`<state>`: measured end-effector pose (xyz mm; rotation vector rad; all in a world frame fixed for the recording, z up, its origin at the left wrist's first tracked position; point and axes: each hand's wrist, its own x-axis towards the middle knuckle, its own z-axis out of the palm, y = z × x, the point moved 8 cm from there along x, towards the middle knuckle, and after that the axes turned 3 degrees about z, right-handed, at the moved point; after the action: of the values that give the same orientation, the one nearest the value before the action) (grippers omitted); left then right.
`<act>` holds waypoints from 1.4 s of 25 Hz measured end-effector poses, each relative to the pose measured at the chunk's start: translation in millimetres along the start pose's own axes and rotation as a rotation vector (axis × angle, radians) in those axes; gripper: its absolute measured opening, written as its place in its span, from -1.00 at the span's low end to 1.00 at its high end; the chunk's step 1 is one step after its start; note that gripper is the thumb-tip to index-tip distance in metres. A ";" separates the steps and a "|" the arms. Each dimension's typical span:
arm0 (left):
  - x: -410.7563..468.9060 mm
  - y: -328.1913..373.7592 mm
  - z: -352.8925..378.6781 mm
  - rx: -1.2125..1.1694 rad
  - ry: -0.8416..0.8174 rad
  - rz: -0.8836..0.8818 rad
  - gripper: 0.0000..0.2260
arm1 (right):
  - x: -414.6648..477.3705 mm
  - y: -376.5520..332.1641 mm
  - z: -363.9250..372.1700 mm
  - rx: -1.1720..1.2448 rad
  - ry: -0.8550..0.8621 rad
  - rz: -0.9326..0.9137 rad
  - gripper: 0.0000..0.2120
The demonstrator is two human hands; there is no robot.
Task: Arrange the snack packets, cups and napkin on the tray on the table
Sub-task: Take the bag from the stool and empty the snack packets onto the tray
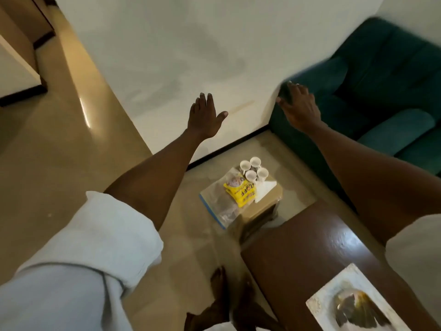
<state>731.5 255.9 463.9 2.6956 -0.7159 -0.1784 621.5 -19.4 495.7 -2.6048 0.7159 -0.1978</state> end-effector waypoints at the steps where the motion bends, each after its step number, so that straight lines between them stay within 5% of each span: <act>1: -1.7 -12.8 31.1 -0.019 -0.046 -0.030 -0.24 | 0.6 8.1 29.5 -0.006 -0.041 0.022 -0.31; 11: -58.2 -121.4 319.6 -0.081 -0.388 -0.292 -0.24 | -52.7 65.9 352.7 0.019 -0.472 0.058 -0.33; 18: -97.2 -189.8 480.5 -0.200 -0.451 -0.545 -0.20 | -112.6 109.4 506.2 -0.205 -0.517 -0.045 -0.25; 22: -112.8 -209.3 516.6 -0.367 -0.300 -0.728 -0.14 | -124.6 122.1 527.8 -0.298 -0.416 -0.104 -0.18; 25: -132.6 -212.3 541.0 -0.873 -0.089 -1.058 -0.13 | -129.3 131.5 532.4 -0.313 -0.398 -0.102 -0.16; 27: -143.6 -214.5 551.6 -1.138 -0.046 -1.229 -0.36 | -126.5 127.7 532.0 -0.304 -0.420 -0.082 -0.17; 29: -153.9 -216.6 548.3 -1.196 -0.058 -1.250 -0.86 | -130.3 123.9 529.1 -0.310 -0.446 -0.070 -0.19; 35: -153.5 -210.6 483.2 -1.347 0.002 -1.173 -0.88 | -117.7 86.1 475.5 -0.167 -0.385 -0.106 -0.35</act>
<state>595.4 361.0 -57.5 1.4254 0.8343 -0.6293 598.1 149.0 28.2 -2.7232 0.4748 0.3394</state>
